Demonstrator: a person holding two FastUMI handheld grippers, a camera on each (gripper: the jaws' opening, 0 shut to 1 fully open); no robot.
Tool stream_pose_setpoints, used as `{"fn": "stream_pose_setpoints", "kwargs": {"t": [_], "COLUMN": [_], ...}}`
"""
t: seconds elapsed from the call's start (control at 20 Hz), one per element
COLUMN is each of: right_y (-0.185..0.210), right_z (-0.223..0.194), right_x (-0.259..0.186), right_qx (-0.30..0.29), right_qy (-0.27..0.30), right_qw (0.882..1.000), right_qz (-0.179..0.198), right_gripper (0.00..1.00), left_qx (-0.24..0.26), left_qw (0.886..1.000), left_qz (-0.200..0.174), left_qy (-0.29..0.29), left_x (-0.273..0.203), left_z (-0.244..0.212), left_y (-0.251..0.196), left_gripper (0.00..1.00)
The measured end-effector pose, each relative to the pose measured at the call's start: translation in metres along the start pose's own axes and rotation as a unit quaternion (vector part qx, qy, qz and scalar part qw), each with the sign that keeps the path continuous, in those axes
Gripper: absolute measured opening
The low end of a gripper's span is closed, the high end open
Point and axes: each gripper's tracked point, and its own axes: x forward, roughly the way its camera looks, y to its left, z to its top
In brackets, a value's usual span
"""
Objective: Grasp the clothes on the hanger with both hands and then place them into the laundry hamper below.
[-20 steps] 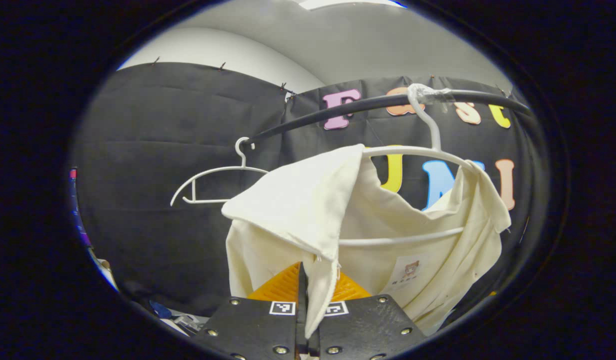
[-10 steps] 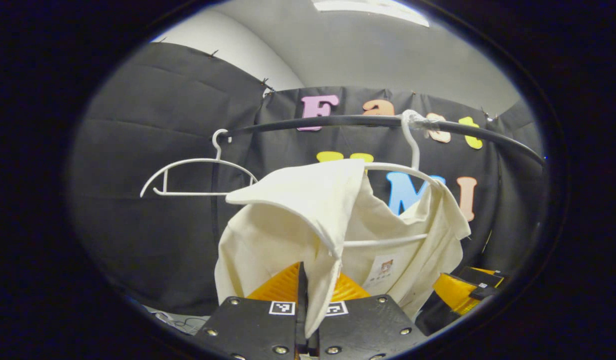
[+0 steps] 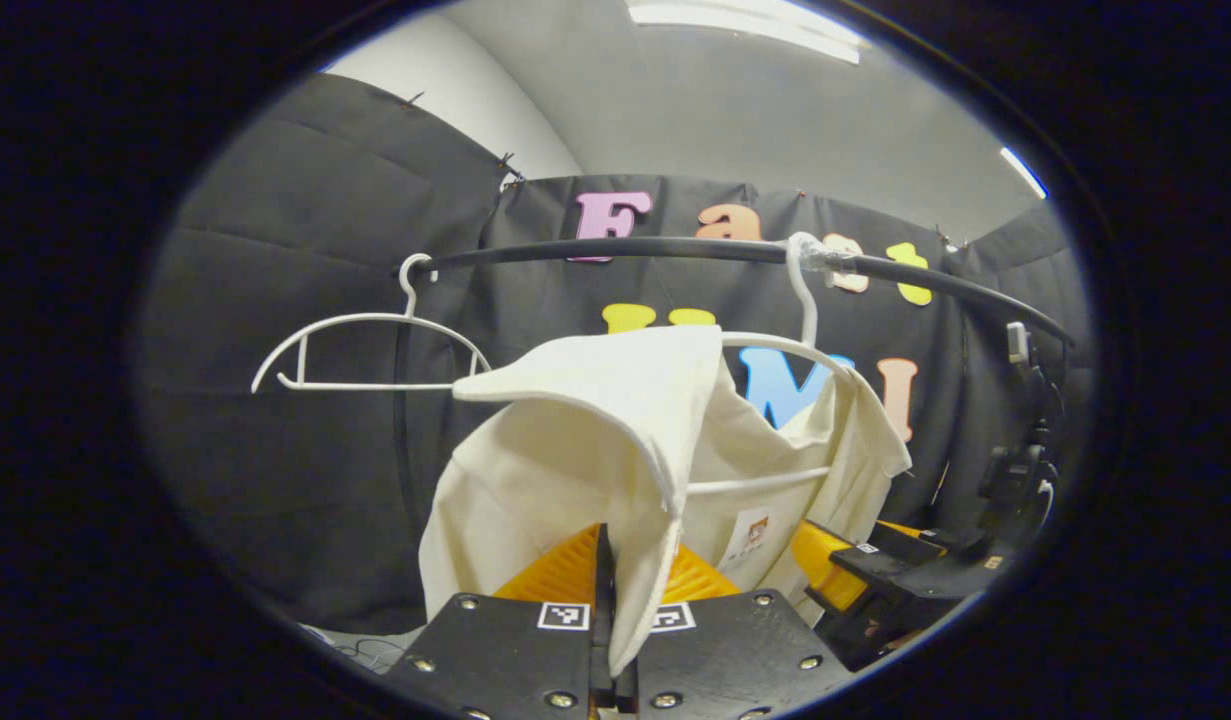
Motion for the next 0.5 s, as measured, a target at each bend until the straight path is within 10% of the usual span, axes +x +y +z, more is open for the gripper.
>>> {"fn": "stream_pose_setpoints", "kwargs": {"t": [0.5], "right_y": [-0.028], "right_z": [0.011], "right_x": [0.034], "right_qx": [-0.013], "right_qy": [-0.023], "right_qw": [0.999], "right_qz": [-0.04], "right_gripper": [0.91], "left_qx": [0.007], "left_qw": [1.0], "left_qz": [0.004], "left_qy": [0.006], "left_x": [0.005], "left_z": [-0.003], "left_y": [0.003], "left_gripper": [0.04]}}
